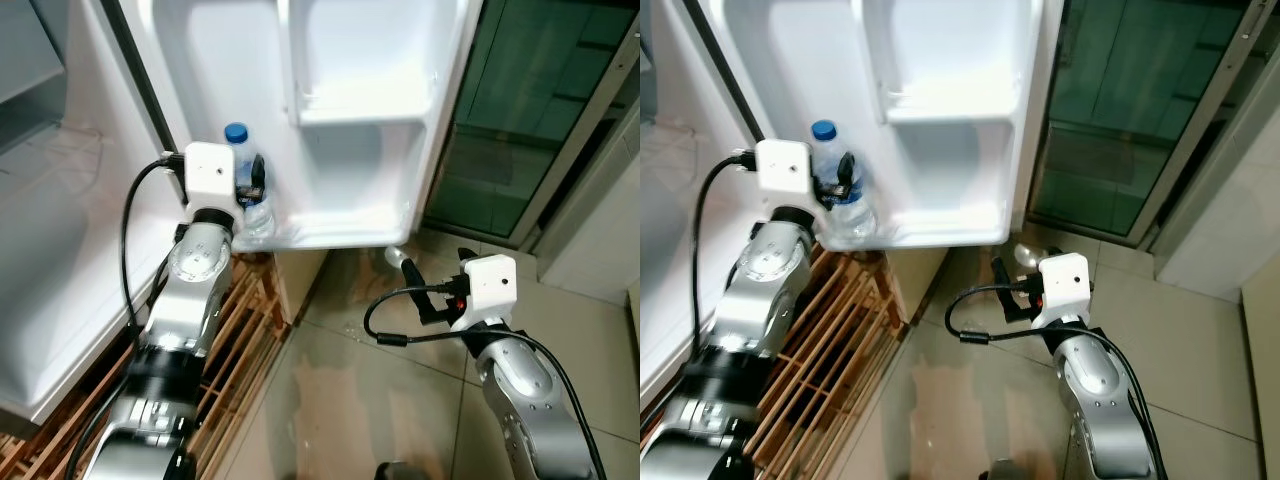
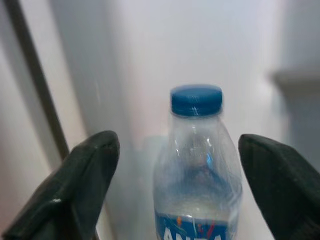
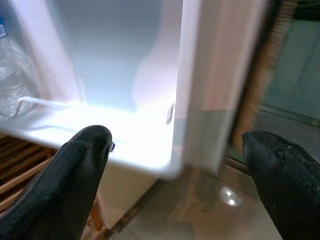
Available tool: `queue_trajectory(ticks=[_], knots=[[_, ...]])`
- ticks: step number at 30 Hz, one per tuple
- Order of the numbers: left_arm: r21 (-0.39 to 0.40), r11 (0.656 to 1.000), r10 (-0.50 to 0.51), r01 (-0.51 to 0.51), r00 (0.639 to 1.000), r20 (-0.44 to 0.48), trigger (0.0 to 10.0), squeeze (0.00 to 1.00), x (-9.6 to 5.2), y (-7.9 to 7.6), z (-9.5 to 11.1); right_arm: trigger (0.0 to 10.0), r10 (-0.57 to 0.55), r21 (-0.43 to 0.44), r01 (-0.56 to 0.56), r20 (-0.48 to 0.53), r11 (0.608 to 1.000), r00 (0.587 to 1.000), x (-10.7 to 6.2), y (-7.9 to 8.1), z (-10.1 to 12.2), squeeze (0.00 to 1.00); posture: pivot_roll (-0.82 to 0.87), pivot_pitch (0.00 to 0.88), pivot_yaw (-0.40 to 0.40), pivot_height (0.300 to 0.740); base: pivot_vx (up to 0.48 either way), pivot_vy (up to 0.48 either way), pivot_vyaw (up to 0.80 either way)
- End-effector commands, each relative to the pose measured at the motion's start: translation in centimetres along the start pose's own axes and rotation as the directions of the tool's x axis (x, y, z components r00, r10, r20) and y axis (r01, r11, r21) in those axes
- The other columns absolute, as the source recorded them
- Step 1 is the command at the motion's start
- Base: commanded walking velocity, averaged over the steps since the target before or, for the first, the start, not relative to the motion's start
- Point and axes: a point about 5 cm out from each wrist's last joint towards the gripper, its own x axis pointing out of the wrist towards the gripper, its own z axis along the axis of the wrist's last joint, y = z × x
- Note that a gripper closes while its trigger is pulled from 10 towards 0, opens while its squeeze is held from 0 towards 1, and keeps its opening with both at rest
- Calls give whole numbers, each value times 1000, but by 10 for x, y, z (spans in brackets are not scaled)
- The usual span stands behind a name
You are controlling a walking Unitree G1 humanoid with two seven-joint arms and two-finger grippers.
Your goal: Restocking fridge
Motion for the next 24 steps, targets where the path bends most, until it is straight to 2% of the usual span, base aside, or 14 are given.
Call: queue_trajectory(ticks=[1,2,3,4,6,9,12,13,15,16,18,19,20,24], knots=[[-18,999,-29,30,999,16,10000,1000,-7,3,6,10000,1,3,-1,12,1000,1000,3,1,0,0,-153,0,87,740,0,0,0],[-45,997,-59,59,998,5,10000,808,-13,1,3,10000,-1,6,1,16,1000,1000,4,1,-1,0,-153,0,87,740,0,0,0],[-84,994,-77,76,997,-17,10000,0,-21,1,-4,10000,0,9,0,20,1000,1000,5,1,-2,0,-146,0,84,740,0,0,0],[-84,994,-77,76,997,-17,10000,0,-21,1,-4,10000,0,9,0,20,1000,1000,5,1,-2,0,-146,0,84,740,0,0,0],[-160,985,-71,59,995,-70,10000,0,-29,5,-18,10000,5,8,-5,21,1000,1000,10,2,-4,0,-130,0,74,740,0,0,0],[-200,978,-76,62,995,-64,10000,0,-34,8,-20,10000,14,1,-14,28,1000,1000,13,2,-3,0,-126,0,66,740,0,0,0],[-218,973,-88,72,994,-66,10000,0,-42,14,-20,10000,19,-2,-19,42,1000,999,16,1,-1,0,-125,0,61,740,0,0,0],[-210,974,-98,80,993,-73,10000,0,-49,22,-22,10000,19,-2,-19,48,1000,999,16,0,-1,0,-123,0,58,740,0,0,0],[-190,978,-101,85,992,-78,10000,0,-53,26,-23,10000,20,1,-21,50,1000,999,15,0,0,0,-123,0,57,740,0,0,0],[-182,978,-125,101,984,-123,10000,0,-62,31,-32,10000,30,11,-31,53,999,998,11,0,-1,0,-119,0,51,740,0,0,0],[-180,978,-132,106,981,-142,10000,0,-65,32,-35,10000,34,14,-35,54,999,998,10,0,-1,0,-119,0,51,740,0,0,0],[-184,973,-174,141,969,-178,10000,0,-77,31,-46,10000,32,28,-33,43,999,999,5,0,-3,0,-123,0,53,740,0,0,0],[-184,973,-174,141,969,-178,10000,0,-77,31,-46,10000,32,28,-33,43,999,999,5,0,-3,0,-123,0,53,740,0,0,0],[-254,945,-265,206,938,-224,10000,0,-105,21,-64,10000,-1,59,0,14,998,1000,4,-7,-11,0,-133,0,59,740,0,0,0]])
